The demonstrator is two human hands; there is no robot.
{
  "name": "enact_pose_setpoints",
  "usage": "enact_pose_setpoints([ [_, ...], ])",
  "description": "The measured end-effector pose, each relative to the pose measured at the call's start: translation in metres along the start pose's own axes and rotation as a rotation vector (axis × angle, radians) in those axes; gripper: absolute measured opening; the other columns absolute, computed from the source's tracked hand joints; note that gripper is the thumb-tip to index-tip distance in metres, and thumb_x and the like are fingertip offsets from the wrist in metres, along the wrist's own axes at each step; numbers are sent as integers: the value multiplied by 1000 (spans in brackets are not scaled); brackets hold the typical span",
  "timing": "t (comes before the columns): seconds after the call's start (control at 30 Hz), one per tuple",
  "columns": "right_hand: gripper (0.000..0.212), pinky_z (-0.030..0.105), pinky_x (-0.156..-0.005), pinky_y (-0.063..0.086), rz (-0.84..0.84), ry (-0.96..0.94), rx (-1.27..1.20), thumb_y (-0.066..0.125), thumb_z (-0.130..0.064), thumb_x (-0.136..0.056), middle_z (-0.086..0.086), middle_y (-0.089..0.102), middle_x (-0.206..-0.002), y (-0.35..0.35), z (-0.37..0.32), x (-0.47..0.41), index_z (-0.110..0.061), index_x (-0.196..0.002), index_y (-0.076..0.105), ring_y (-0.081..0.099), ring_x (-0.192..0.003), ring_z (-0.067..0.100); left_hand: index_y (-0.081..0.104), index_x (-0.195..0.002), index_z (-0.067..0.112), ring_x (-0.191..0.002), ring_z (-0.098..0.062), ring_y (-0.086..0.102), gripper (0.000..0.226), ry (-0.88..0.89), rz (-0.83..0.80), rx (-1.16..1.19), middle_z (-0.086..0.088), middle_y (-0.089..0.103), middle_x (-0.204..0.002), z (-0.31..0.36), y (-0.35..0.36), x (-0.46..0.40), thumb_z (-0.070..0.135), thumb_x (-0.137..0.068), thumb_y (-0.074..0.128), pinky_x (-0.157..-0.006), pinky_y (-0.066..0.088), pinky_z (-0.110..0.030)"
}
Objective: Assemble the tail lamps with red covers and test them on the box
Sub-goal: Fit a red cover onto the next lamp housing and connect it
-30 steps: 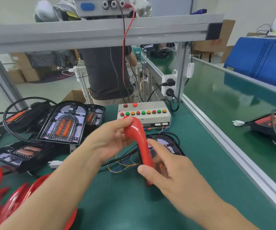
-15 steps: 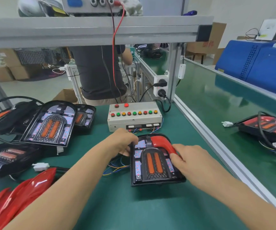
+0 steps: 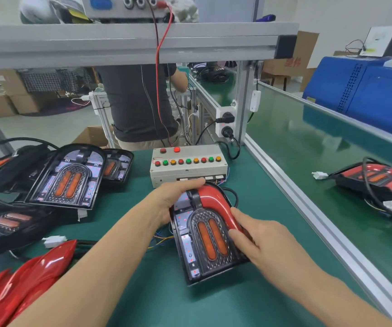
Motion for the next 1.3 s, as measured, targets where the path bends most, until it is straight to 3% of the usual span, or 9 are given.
enact_pose_setpoints([
  [0.1,48,34,-86,47,48,-34,31,36,-44,-100,-10,68,-113,-1,-3,2,-38,-147,31,60,-98,14,70,-103,6,-78,-31,69,67,30,8,-23,-19,73,-92,0,-2,5,27,-42,87,-80,57,-44],
  [0.27,49,23,-80,38,97,25,63,42,-49,-96,-19,45,-107,3,8,3,-46,-144,33,43,-99,2,72,-95,10,-68,-24,71,37,120,-19,-14,-14,74,-88,6,-4,12,22,-61,81,-59,58,-32],
  [0.4,54,10,-87,40,-79,282,-719,64,-26,-90,-33,51,-115,21,28,3,-43,-134,38,50,-99,-23,72,-93,10,-69,-23,70,28,185,-81,-11,-14,73,-90,12,0,19,17,-67,76,-61,58,-32],
  [0.57,24,26,-84,55,-180,289,-896,60,-9,-93,-2,75,-103,28,28,5,-18,-114,67,71,-96,18,72,-90,10,-66,-23,70,20,174,-109,-55,-14,73,-85,12,4,21,16,-71,75,-60,57,-30],
  [0.8,22,20,-70,55,-65,316,-956,63,-3,-88,5,77,-93,27,30,7,-16,-103,73,73,-85,22,74,-89,3,-62,-27,69,46,125,-119,4,-19,72,-85,13,9,20,16,-46,82,-57,56,-34],
  [0.93,20,19,-70,55,-102,331,-964,62,-6,-90,5,77,-95,29,30,4,-14,-105,72,73,-87,22,73,-88,9,-72,-24,70,26,147,-74,-143,-13,74,-89,14,5,20,21,-66,80,-70,57,-33],
  [1.0,19,18,-68,55,-138,344,-969,62,-6,-90,6,77,-94,30,31,2,-13,-105,72,74,-86,23,72,-93,12,-82,-19,69,23,189,-29,-294,-7,74,-93,17,0,24,29,-78,74,-81,54,-30],
  [1.13,23,24,-67,56,-218,379,-966,68,-19,-81,10,76,-91,34,33,-3,-10,-102,73,74,-80,25,68,-95,20,-75,-5,56,15,383,168,-503,10,65,-83,56,-31,51,32,-88,63,-63,42,-19],
  [1.3,39,49,-91,53,-230,463,-952,69,-44,-62,13,76,-92,39,44,-6,-21,-93,78,70,-91,37,72,-70,19,-57,-10,54,11,488,420,-834,-1,67,-64,127,-122,125,17,-81,70,-59,41,-23],
])
Point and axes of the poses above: each hand's wrist, its own x-axis away from the middle knuckle, its own y-axis out of the palm, z = x × y, the point moved 7 cm from there along -x, towards the middle knuckle
